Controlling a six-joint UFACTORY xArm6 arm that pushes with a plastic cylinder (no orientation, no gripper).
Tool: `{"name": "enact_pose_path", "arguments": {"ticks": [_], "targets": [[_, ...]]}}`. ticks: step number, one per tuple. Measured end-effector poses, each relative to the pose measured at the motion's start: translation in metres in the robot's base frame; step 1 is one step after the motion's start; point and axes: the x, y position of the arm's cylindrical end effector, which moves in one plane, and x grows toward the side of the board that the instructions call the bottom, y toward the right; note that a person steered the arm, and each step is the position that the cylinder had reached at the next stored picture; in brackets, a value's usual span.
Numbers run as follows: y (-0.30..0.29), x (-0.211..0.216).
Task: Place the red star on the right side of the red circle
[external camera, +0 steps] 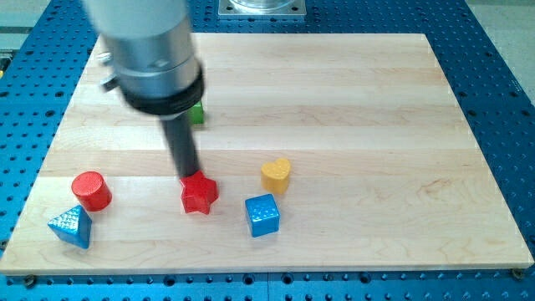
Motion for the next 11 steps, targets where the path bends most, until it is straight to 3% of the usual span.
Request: {"name": "enact_pose_path", "arguments": {"ticks": [1, 2, 3, 5, 6, 9, 11], "targets": [[0.034, -0.01], [0.038, 0.043], [0.026, 0.062], [0.006, 0.03], [-0.043, 0.034], [-0.096, 0.034], [0.008, -0.047]]}}
